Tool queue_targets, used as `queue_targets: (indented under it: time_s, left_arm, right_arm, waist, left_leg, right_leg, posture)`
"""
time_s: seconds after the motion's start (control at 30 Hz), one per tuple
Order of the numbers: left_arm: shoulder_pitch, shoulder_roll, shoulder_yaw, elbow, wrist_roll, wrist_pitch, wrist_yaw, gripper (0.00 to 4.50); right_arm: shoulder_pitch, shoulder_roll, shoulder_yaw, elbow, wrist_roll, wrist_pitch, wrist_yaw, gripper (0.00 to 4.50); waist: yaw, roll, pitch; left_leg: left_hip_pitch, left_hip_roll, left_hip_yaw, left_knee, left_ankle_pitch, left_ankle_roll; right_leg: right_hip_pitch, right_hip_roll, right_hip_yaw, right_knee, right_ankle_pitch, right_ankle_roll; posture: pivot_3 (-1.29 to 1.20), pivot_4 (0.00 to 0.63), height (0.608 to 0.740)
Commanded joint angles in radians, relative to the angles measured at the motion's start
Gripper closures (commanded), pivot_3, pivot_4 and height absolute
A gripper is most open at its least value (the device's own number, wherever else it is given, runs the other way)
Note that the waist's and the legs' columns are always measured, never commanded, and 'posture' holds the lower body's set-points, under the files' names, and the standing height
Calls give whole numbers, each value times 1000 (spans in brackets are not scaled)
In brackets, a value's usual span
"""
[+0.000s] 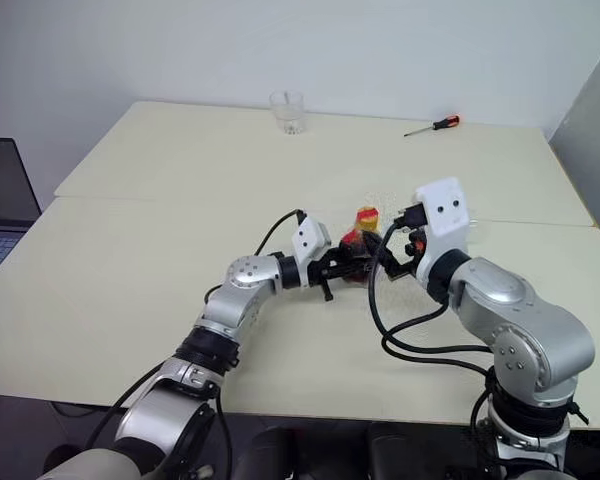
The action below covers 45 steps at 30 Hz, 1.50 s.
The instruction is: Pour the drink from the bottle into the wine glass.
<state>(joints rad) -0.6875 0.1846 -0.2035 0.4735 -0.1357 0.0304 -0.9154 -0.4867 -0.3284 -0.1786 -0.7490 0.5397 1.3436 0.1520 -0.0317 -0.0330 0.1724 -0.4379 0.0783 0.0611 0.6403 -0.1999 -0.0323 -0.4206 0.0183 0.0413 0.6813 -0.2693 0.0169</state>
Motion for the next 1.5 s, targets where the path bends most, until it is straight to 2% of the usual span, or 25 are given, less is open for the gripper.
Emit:
queue_targets:
  time_s: [0.03,0.2,0.4,0.8,1.5]
  left_arm:
    - [-14,-4,16,-60,-18,-22,-4,3870]
    - [-20,-5,20,-53,-16,-22,-5,3870]
    - [-24,-10,20,-48,-14,-22,-4,3870]
    - [-27,-16,21,-46,-12,-23,-8,3870]
    - [-24,-12,24,-46,-8,-28,-10,3870]
  right_arm:
    - [4,-9,-18,-62,58,19,43,0]
    - [-54,46,-30,-60,86,35,19,0]
    - [-84,98,35,-4,23,-7,-50,0]
    - [-150,142,66,109,-63,-84,-107,0]
    - [-110,83,8,75,-38,-65,-55,0]
  waist:
    - [0,0,0]
    - [-1,0,0]
    - [0,0,0]
    - [-1,0,0]
    - [0,0,0]
  left_leg:
    - [0,0,0,0,0,0]
    - [0,0,-1,0,0,0]
    - [0,0,0,0,0,0]
    - [0,0,0,0,0,0]
    - [0,0,0,0,0,0]
  right_leg:
    - [0,0,0,0,0,0]
    - [0,1,0,0,0,0]
    - [0,0,0,0,0,0]
    - [0,0,0,0,0,0]
    - [0,0,0,0,0,0]
  posture:
    - [0,150,740]
    - [0,150,740]
    - [0,150,740]
    - [0,150,740]
    - [0,150,740]
